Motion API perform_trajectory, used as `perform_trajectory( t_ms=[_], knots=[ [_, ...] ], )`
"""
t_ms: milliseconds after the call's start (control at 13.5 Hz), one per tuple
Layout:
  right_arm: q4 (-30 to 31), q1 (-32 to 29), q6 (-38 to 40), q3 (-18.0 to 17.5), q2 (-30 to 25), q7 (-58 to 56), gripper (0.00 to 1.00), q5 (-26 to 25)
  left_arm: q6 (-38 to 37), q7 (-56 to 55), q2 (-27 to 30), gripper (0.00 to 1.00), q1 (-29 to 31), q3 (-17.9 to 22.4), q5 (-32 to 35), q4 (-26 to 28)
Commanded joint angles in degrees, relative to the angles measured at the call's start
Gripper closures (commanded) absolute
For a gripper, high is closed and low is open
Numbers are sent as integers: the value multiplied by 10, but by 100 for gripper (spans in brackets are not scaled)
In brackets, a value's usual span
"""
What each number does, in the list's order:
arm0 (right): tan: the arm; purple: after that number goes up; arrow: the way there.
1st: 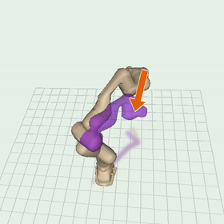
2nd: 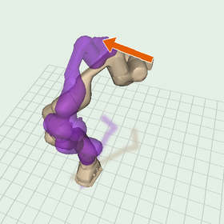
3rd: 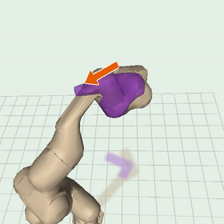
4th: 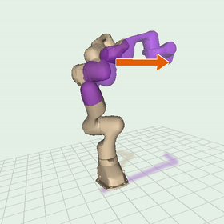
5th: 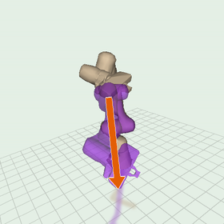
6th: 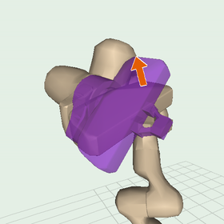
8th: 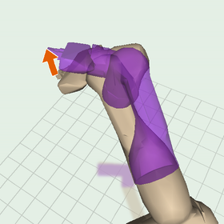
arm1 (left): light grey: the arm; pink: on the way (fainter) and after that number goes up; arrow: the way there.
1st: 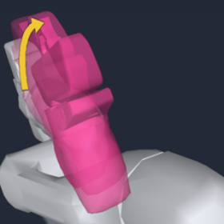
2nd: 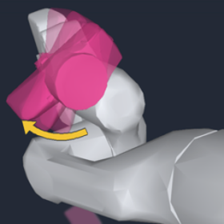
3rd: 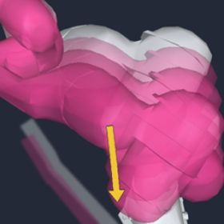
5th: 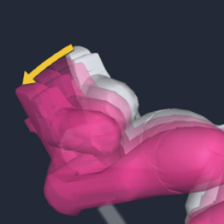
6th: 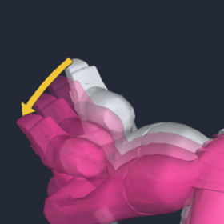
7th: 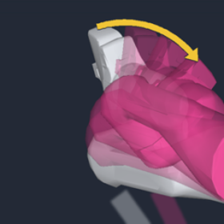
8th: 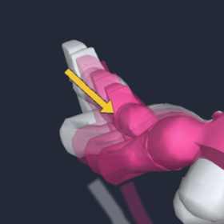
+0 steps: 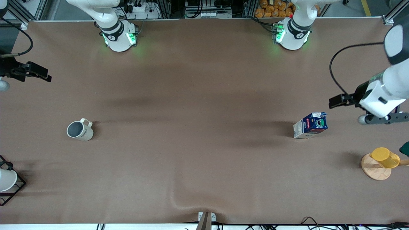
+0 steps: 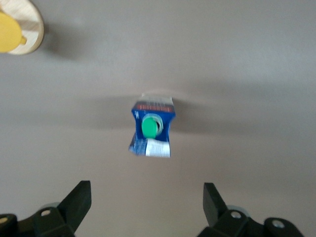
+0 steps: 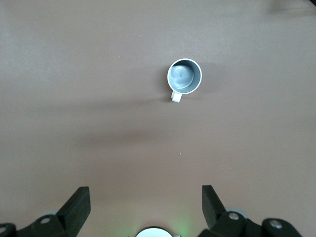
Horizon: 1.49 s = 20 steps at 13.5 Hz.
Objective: Place milk next to cup
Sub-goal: 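Reach the left gripper to the milk carton while the right gripper reaches the mug, then close the left gripper on the carton while the right gripper grasps the mug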
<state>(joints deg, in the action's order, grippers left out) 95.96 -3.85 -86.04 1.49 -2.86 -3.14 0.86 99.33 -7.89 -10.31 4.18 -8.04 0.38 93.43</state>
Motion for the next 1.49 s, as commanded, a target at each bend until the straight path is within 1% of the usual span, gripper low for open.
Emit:
perform_trajectory(
  t_ms=[0,74,297,371,446,520,594,743,891,1411],
  knots=[
    [2,0,-11,-1,6,3,0,-8,109,3,10,0,4,0,4,87],
    [1,0,-12,-1,13,3,0,-8,123,4,-1,0,6,0,4,91],
    [3,-8,-26,-1,38,2,0,-4,124,4,-20,0,0,-2,4,95],
    [4,-15,-33,-1,55,2,0,0,125,9,-29,0,-1,-2,12,95],
    [4,-16,-38,-1,71,0,0,0,125,10,-34,0,-2,-7,45,96],
    [4,-15,-42,-1,95,-5,0,0,125,10,-40,0,-2,-10,65,96],
    [4,-17,-48,-1,125,-6,0,0,125,8,-42,0,-1,-11,66,97],
    [4,-26,-84,-1,179,-12,0,0,126,6,-48,0,3,-12,61,100],
    [3,-30,-114,-1,214,-42,0,1,127,6,-48,0,3,-12,60,108],
    [-1,-41,-220,0,269,-144,0,-9,167,9,-59,0,5,-12,60,133]
  ],
)
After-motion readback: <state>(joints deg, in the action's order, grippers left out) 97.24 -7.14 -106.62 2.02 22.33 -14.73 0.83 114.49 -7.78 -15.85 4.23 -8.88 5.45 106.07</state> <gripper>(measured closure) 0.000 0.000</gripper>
